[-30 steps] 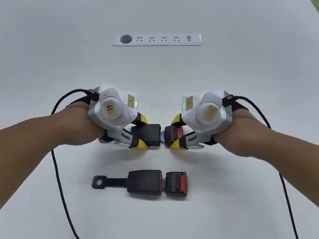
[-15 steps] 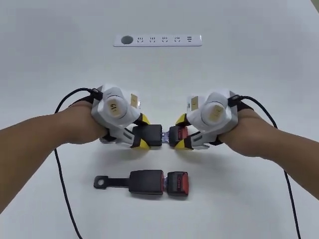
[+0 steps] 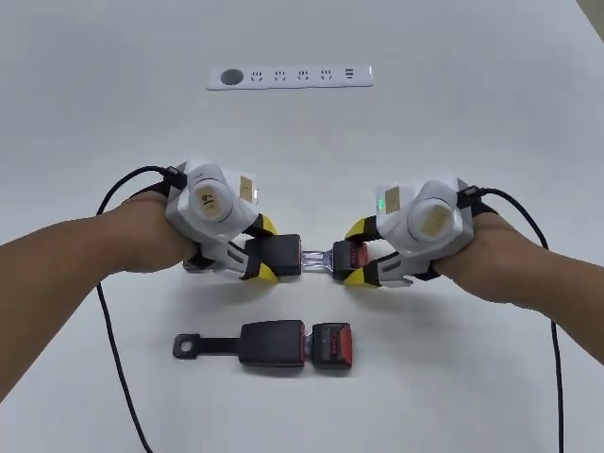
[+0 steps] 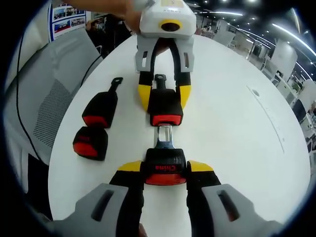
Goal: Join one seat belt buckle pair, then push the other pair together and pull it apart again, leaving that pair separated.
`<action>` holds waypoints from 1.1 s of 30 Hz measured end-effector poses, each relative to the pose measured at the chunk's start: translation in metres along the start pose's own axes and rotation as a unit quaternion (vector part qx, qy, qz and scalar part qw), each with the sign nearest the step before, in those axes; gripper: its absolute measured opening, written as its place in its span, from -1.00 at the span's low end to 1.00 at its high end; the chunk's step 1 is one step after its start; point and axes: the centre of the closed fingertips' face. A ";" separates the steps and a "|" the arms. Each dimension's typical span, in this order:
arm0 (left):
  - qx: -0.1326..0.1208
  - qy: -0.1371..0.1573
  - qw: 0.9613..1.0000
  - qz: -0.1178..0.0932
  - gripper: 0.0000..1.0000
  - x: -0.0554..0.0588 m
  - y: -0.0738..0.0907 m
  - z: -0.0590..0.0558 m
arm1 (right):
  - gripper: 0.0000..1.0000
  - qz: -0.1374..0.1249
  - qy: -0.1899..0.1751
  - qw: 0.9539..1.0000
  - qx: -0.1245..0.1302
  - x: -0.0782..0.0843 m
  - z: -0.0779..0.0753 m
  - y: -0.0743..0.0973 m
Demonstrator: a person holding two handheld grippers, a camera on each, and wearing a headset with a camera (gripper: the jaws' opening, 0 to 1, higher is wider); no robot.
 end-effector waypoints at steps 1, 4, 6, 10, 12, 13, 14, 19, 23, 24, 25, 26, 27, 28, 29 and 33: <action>0.000 0.000 1.000 0.001 -0.31 0.000 0.000 0.000 | -0.36 0.000 -0.001 1.000 0.001 0.001 0.000 0.001; 0.000 -0.001 1.000 0.001 -0.31 0.000 0.001 0.000 | -0.36 0.006 -0.004 1.000 0.003 0.008 -0.001 0.007; 0.000 -0.001 1.000 0.002 -0.31 -0.001 0.001 0.000 | -0.36 0.010 -0.004 1.000 0.003 0.013 -0.001 0.011; -0.002 -0.002 1.000 0.003 -0.31 -0.001 0.001 0.000 | -0.36 0.017 -0.007 1.000 0.005 0.025 0.000 0.019; -0.003 -0.002 1.000 0.002 -0.31 -0.001 0.001 0.001 | -0.35 0.019 -0.007 1.000 0.005 0.029 0.000 0.022; -0.003 -0.002 1.000 0.002 -0.31 -0.001 0.001 0.001 | -0.35 0.020 -0.008 1.000 0.005 0.033 0.000 0.025; -0.003 -0.002 1.000 0.001 -0.31 0.000 0.001 0.001 | -0.35 0.020 -0.008 1.000 0.006 0.035 0.001 0.027; -0.002 -0.002 1.000 0.000 -0.30 0.000 0.001 0.001 | -0.35 0.030 -0.006 1.000 0.003 0.044 0.002 0.032; -0.007 -0.007 1.000 0.006 -0.30 -0.001 0.001 0.001 | -0.34 0.044 0.002 0.999 0.002 0.045 0.004 0.031; -0.007 -0.006 1.000 0.006 -0.30 0.000 0.001 0.001 | -0.33 0.048 0.003 0.999 0.002 0.047 0.003 0.029; -0.008 -0.005 1.000 0.006 -0.30 0.000 0.001 0.001 | -0.33 0.051 0.008 0.999 0.001 0.047 0.003 0.029; -0.008 -0.005 1.000 0.007 -0.30 0.000 0.000 0.001 | -0.33 0.051 0.004 0.999 0.001 0.046 0.003 0.030; -0.007 -0.004 1.000 0.009 -0.29 0.000 0.000 0.001 | -0.32 0.051 0.003 0.999 0.001 0.046 0.003 0.030; -0.007 -0.004 1.000 0.010 -0.28 -0.001 0.000 0.001 | -0.32 0.051 0.004 0.999 0.001 0.046 0.003 0.031; -0.009 0.000 1.000 0.012 -0.27 -0.001 0.000 0.001 | -0.32 0.052 0.003 0.999 0.001 0.046 0.002 0.031; -0.014 0.003 0.999 0.028 -0.17 -0.003 0.000 -0.002 | -0.32 0.061 0.004 0.998 0.008 0.047 0.003 0.031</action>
Point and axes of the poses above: the centre of the closed fingertips' face, and the gripper's own axes: y roughly backward along the fingers, z roughly to its left, x roughly out of its underside, and after that the axes turned 10 degrees about y, right-handed
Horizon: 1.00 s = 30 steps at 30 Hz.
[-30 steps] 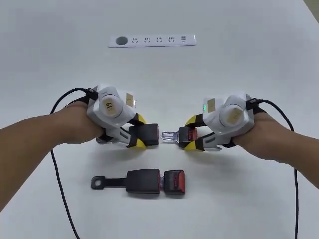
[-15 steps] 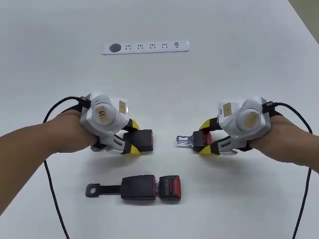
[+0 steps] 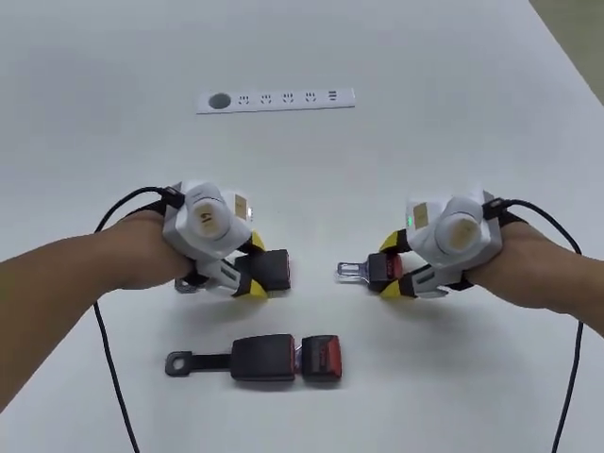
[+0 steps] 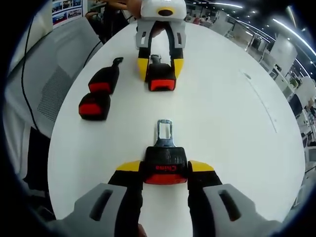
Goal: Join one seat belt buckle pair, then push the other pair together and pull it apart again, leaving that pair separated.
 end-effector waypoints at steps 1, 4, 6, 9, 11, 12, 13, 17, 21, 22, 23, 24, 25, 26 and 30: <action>-0.004 -0.012 1.000 0.008 -0.10 0.001 0.001 -0.001 | -0.30 0.002 0.001 1.000 0.002 -0.002 0.002 0.001; -0.025 -0.012 1.000 0.011 -0.11 -0.003 0.006 -0.001 | -0.29 -0.018 -0.021 0.999 0.028 -0.012 -0.004 0.011; -0.027 -0.011 1.000 0.010 -0.09 -0.004 0.010 -0.004 | -0.28 -0.026 -0.029 0.999 0.033 -0.017 -0.005 0.015; -0.044 -0.013 0.999 0.003 -0.08 -0.008 0.020 -0.009 | -0.25 -0.034 -0.034 0.998 0.047 -0.026 -0.003 0.028; -0.052 -0.005 0.999 -0.005 -0.06 -0.010 0.027 -0.016 | -0.21 -0.046 -0.041 0.997 0.053 -0.035 0.001 0.035; -0.057 0.001 0.998 -0.007 -0.05 -0.009 0.030 -0.017 | -0.20 -0.046 -0.039 0.997 0.056 -0.038 0.004 0.037; -0.060 0.005 0.998 -0.010 -0.04 -0.008 0.032 -0.020 | -0.19 -0.048 -0.038 0.996 0.060 -0.039 0.006 0.038; -0.080 0.030 0.996 -0.025 0.03 0.001 0.046 -0.029 | -0.11 -0.056 -0.051 0.994 0.073 -0.048 0.018 0.046; -0.098 0.050 0.993 -0.033 0.11 0.016 0.058 -0.037 | 0.03 -0.058 -0.071 0.992 0.088 -0.051 0.032 0.054; -0.106 0.057 0.992 -0.038 0.13 0.019 0.062 -0.039 | 0.06 -0.056 -0.078 0.991 0.091 -0.051 0.036 0.056; -0.113 0.068 0.990 -0.041 0.15 0.022 0.066 -0.041 | 0.08 -0.056 -0.085 0.990 0.094 -0.051 0.039 0.058; -0.124 0.088 0.987 -0.046 0.18 0.030 0.070 -0.041 | 0.11 -0.057 -0.091 0.990 0.096 -0.051 0.043 0.060; -0.132 0.095 0.985 -0.050 0.21 0.034 0.073 -0.042 | 0.12 -0.058 -0.093 0.989 0.097 -0.048 0.042 0.061; -0.142 0.101 0.983 -0.053 0.24 0.039 0.079 -0.046 | 0.13 -0.059 -0.097 0.989 0.098 -0.047 0.045 0.062; -0.152 0.131 0.978 -0.057 0.32 0.063 0.093 -0.064 | 0.25 -0.062 -0.118 0.985 0.113 -0.045 0.054 0.069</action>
Point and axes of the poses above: the centre of the closed fingertips' face, and the gripper's own axes: y roughly backward along the fingers, z roughly to its left, x roughly out of its underside, and after that the axes turned 10 degrees about y, right-handed
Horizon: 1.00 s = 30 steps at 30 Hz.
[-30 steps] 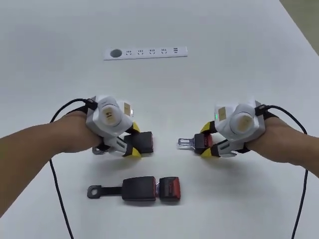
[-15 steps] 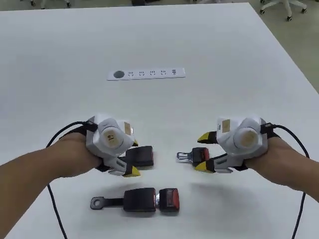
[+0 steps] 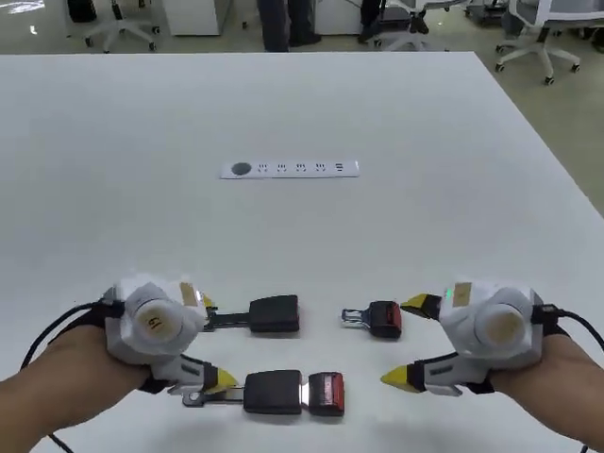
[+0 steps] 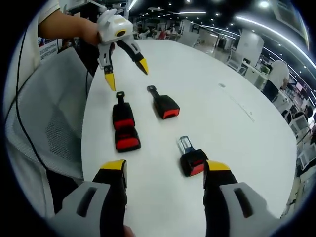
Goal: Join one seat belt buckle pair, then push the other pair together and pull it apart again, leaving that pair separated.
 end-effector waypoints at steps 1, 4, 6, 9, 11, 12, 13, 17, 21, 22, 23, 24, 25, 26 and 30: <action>-0.002 0.003 1.000 0.001 0.34 0.004 0.004 -0.001 | 0.29 0.000 -0.006 1.000 0.003 0.002 0.001 0.002; -0.015 0.016 1.000 0.004 0.39 0.017 0.017 -0.001 | 0.38 -0.002 -0.027 1.000 0.015 0.006 0.003 0.010; -0.028 0.042 0.999 -0.001 0.39 0.024 0.025 0.002 | 0.42 -0.002 -0.032 0.999 0.020 0.010 0.005 0.012; -0.036 0.066 0.997 -0.007 0.42 0.032 0.037 0.002 | 0.50 -0.002 -0.053 0.998 0.029 0.015 0.009 0.019; -0.042 0.071 0.997 -0.009 0.46 0.037 0.043 0.003 | 0.55 -0.001 -0.058 0.998 0.034 0.019 0.013 0.024; -0.047 0.077 0.996 -0.011 0.48 0.042 0.046 0.005 | 0.55 -0.003 -0.065 0.997 0.035 0.020 0.014 0.027; -0.048 0.081 0.995 -0.012 0.50 0.045 0.049 0.006 | 0.56 -0.002 -0.066 0.997 0.036 0.021 0.015 0.027; -0.061 0.113 0.991 -0.030 0.59 0.051 0.059 0.009 | 0.63 0.000 -0.079 0.996 0.046 0.027 0.017 0.032; -0.080 0.136 0.987 -0.037 0.68 0.063 0.068 0.017 | 0.66 -0.002 -0.089 0.995 0.051 0.029 0.021 0.034; -0.085 0.147 0.984 -0.045 0.73 0.063 0.072 0.017 | 0.68 -0.004 -0.092 0.994 0.052 0.028 0.021 0.034; -0.095 0.156 0.982 -0.050 0.79 0.066 0.075 0.021 | 0.70 -0.007 -0.096 0.994 0.053 0.026 0.022 0.035; -0.102 0.162 0.980 -0.054 0.86 0.068 0.077 0.024 | 0.72 -0.011 -0.099 0.994 0.054 0.025 0.023 0.035; -0.105 0.168 0.979 -0.057 0.93 0.071 0.078 0.026 | 0.76 -0.013 -0.102 0.993 0.055 0.024 0.023 0.035; -0.101 0.179 0.977 -0.060 0.96 0.073 0.079 0.023 | 0.78 -0.013 -0.105 0.993 0.054 0.024 0.025 0.034; -0.106 0.199 0.972 -0.066 0.99 0.080 0.085 0.022 | 0.92 -0.018 -0.112 0.992 0.059 0.023 0.025 0.035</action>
Point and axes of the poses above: the centre of the closed fingertips' face, and the gripper's own axes: y roughly backward along the fingers, z roughly to its left, x roughly out of its underside, and after that the axes turned 10 degrees about y, right-handed
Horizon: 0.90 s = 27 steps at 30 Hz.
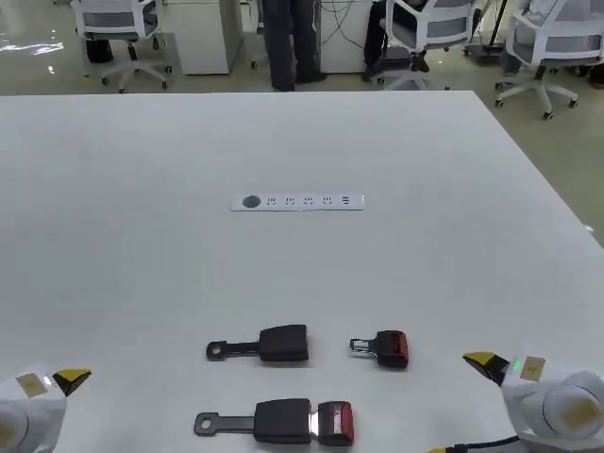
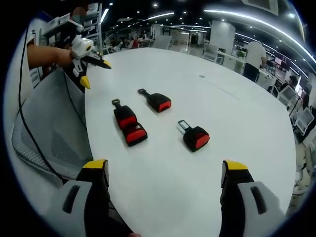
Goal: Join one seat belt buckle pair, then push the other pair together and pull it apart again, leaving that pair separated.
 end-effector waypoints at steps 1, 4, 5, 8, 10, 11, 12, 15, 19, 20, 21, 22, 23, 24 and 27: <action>0.000 0.004 1.000 -0.001 1.00 0.001 0.001 0.000 | 0.95 -0.002 -0.002 1.000 0.001 0.000 0.000 0.000; -0.001 0.010 1.000 -0.001 1.00 0.002 0.000 -0.003 | 0.99 -0.001 -0.007 1.000 0.004 0.002 -0.001 0.001; 0.001 0.012 1.000 -0.001 1.00 0.003 0.000 -0.004 | 0.99 -0.001 -0.011 1.000 0.005 0.003 -0.001 0.002; 0.001 0.015 1.000 -0.003 1.00 0.003 0.001 -0.005 | 0.99 -0.001 -0.015 1.000 0.006 0.003 0.002 0.003; 0.003 0.014 1.000 -0.005 1.00 0.002 0.002 -0.007 | 0.99 -0.002 -0.018 1.000 0.007 0.002 0.005 0.004; 0.004 0.014 1.000 -0.005 1.00 0.002 0.002 -0.008 | 0.99 -0.003 -0.018 1.000 0.007 0.002 0.005 0.004; 0.005 0.011 1.000 -0.005 1.00 0.003 0.001 -0.007 | 0.99 -0.002 -0.018 1.000 0.008 0.002 0.006 0.004; 0.007 0.008 1.000 -0.011 1.00 0.000 0.002 -0.010 | 0.99 -0.004 -0.019 1.000 0.021 0.000 0.004 0.007; 0.008 0.003 1.000 -0.016 1.00 -0.001 0.002 -0.011 | 0.99 0.000 -0.025 0.999 0.024 0.001 0.004 0.009; 0.009 0.003 1.000 -0.017 1.00 -0.002 0.002 -0.012 | 0.99 0.000 -0.027 0.999 0.025 0.001 0.004 0.009; 0.010 0.002 1.000 -0.017 1.00 -0.002 0.002 -0.013 | 0.99 0.002 -0.028 0.999 0.028 0.002 0.003 0.010; 0.011 0.002 1.000 -0.018 1.00 -0.002 0.002 -0.013 | 1.00 0.006 -0.031 0.999 0.032 0.003 0.002 0.012; 0.011 0.001 1.000 -0.019 1.00 -0.002 0.002 -0.013 | 1.00 0.004 -0.031 0.999 0.033 0.002 0.002 0.013; 0.010 0.000 1.000 -0.020 1.00 -0.002 0.002 -0.012 | 0.99 0.000 -0.033 0.999 0.036 0.001 0.001 0.014; 0.006 0.001 1.000 -0.022 1.00 -0.003 0.002 -0.010 | 0.99 -0.005 -0.038 0.999 0.037 -0.001 0.002 0.014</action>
Point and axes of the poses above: the centre of the closed fingertips' face, and the gripper's own axes: y roughly backward along the fingers, z roughly to its left, x roughly out of its underside, and after that the axes turned 10 degrees about y, right-handed
